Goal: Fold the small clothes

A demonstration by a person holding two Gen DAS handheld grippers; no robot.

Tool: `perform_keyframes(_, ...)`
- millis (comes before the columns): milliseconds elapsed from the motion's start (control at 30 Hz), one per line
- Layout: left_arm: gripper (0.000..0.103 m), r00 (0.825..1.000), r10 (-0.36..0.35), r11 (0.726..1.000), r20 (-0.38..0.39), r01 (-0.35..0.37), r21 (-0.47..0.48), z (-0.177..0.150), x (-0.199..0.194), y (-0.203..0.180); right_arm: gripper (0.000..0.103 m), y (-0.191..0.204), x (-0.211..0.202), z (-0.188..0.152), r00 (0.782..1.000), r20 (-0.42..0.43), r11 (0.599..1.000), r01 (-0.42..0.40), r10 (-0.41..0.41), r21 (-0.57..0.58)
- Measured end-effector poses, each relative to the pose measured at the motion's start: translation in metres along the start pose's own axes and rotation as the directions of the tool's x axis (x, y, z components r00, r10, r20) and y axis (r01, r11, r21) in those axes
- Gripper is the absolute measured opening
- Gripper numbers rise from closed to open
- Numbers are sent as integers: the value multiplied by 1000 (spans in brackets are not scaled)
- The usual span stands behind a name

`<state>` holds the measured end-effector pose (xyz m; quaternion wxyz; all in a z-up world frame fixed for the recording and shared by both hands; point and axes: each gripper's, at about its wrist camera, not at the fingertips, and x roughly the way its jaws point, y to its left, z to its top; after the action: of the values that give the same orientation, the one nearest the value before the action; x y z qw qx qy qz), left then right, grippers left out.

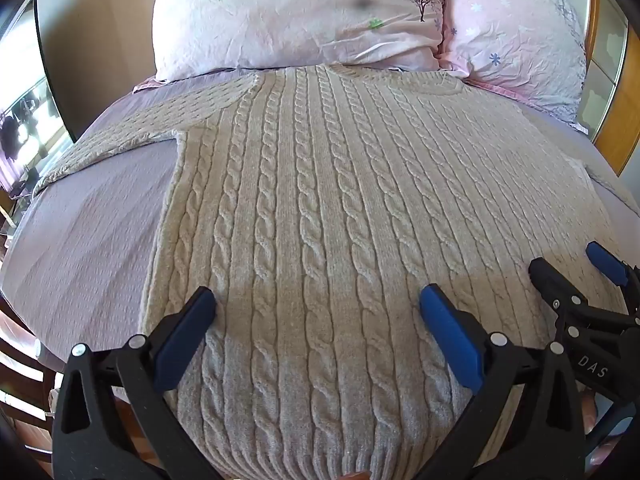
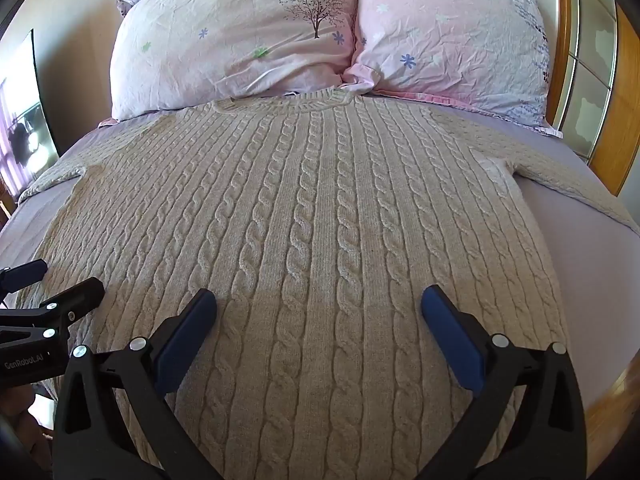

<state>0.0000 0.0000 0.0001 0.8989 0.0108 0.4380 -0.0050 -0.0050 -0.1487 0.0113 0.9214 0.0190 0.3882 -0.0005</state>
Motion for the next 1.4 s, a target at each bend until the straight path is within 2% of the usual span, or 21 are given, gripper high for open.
perform_keyframes(1000,101,1000,0,1000,3,0,0,0,0,0,102,0,0,0,1000,-3,1000,-1,1,1)
perform_keyframes(1400,101,1000,0,1000,1,0,0,0,0,0,102,0,4,-2,999,-37,1000,3,-3,4)
